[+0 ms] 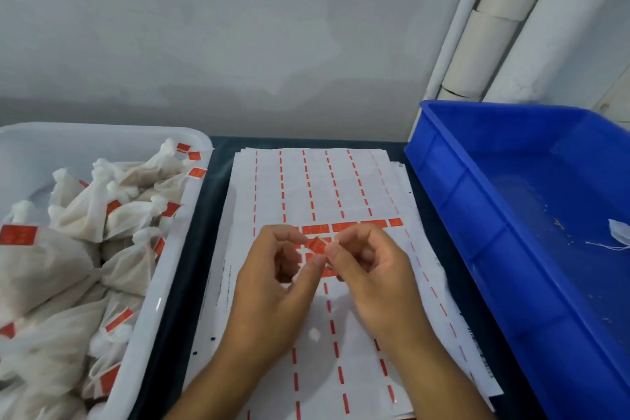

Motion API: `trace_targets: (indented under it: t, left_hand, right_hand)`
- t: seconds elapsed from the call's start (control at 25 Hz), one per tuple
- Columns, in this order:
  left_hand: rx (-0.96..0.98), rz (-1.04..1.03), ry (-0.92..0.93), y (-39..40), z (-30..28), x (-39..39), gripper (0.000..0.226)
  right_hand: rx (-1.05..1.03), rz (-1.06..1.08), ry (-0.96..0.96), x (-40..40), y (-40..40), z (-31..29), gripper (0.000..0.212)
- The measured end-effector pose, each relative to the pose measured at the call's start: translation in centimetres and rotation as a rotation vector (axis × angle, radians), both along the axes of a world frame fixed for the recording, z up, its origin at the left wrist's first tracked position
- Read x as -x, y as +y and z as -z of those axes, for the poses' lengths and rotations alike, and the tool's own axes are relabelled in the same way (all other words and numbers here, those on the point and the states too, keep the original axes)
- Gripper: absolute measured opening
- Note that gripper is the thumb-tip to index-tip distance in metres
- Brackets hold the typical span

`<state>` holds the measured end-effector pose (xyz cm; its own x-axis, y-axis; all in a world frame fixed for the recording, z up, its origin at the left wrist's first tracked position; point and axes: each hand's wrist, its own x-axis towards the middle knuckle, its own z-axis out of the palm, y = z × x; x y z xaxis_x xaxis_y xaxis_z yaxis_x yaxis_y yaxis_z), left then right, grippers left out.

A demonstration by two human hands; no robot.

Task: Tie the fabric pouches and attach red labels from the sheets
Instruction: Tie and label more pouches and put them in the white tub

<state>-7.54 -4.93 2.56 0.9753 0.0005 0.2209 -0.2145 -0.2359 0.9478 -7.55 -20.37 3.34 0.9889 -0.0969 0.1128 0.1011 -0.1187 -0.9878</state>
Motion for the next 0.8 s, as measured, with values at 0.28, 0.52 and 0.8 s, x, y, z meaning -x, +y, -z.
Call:
trace_targets:
  t: [0.28,0.52,0.8]
  left_hand:
    - [-0.114,-0.129,-0.168,-0.32,0.1,0.24,0.015]
    - [-0.116,-0.152,-0.146,-0.29,0.17,0.22,0.009]
    - [-0.072,-0.114,-0.027,-0.32,0.32,-0.15,0.005]
  right_hand:
    - [-0.112,0.094,-0.027,0.4,0.95,0.05,0.032]
    - [-0.019,0.07,-0.059,0.2,0.42,0.3,0.029]
    - [0.079,-0.056,-0.012,-0.05,0.28,0.12,0.025]
